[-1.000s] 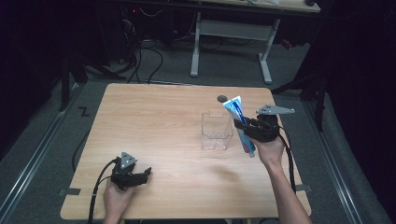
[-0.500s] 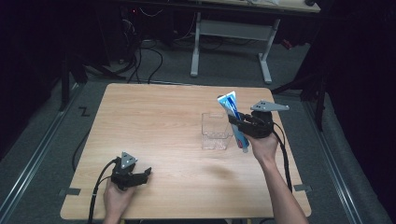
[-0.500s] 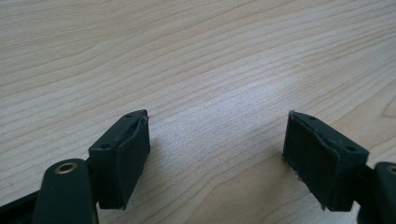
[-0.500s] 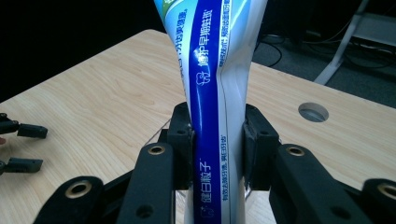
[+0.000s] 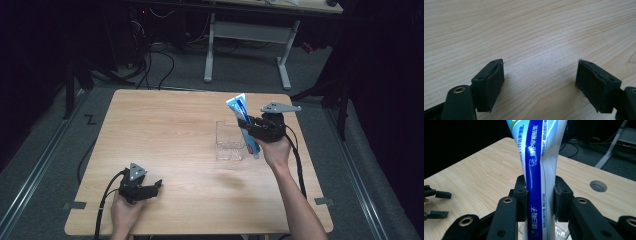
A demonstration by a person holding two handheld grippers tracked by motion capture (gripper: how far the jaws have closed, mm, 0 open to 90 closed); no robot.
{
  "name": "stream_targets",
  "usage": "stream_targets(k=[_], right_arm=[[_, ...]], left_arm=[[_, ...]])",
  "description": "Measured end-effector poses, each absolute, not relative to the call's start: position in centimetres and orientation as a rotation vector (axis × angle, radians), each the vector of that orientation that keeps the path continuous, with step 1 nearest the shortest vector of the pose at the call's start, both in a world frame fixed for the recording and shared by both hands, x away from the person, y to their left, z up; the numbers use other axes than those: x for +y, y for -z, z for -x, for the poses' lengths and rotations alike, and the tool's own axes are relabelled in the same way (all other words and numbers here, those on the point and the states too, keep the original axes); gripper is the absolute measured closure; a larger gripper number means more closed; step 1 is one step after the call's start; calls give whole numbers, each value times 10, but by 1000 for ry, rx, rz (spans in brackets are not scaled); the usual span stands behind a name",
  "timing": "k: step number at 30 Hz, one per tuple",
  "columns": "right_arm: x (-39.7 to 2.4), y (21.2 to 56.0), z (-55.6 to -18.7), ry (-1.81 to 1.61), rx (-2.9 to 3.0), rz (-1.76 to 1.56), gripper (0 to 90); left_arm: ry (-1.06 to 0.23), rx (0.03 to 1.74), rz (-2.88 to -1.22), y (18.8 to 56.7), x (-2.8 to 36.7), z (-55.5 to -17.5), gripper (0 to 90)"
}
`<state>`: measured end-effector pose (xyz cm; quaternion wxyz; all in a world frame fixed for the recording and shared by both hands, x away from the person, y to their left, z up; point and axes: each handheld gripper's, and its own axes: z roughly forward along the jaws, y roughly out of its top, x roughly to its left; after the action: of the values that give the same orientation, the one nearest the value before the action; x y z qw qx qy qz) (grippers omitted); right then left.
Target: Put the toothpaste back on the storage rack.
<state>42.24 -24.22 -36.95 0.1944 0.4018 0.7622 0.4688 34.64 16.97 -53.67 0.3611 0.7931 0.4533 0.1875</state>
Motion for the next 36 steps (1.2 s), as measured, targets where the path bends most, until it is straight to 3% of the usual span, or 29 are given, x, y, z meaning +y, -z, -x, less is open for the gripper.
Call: stream_targets(k=[36], right_arm=[[-203, 361, -463, -1304, 2109, -1105, 687]], left_arm=[[-481, 1167, -2045, 537, 170, -346, 231]])
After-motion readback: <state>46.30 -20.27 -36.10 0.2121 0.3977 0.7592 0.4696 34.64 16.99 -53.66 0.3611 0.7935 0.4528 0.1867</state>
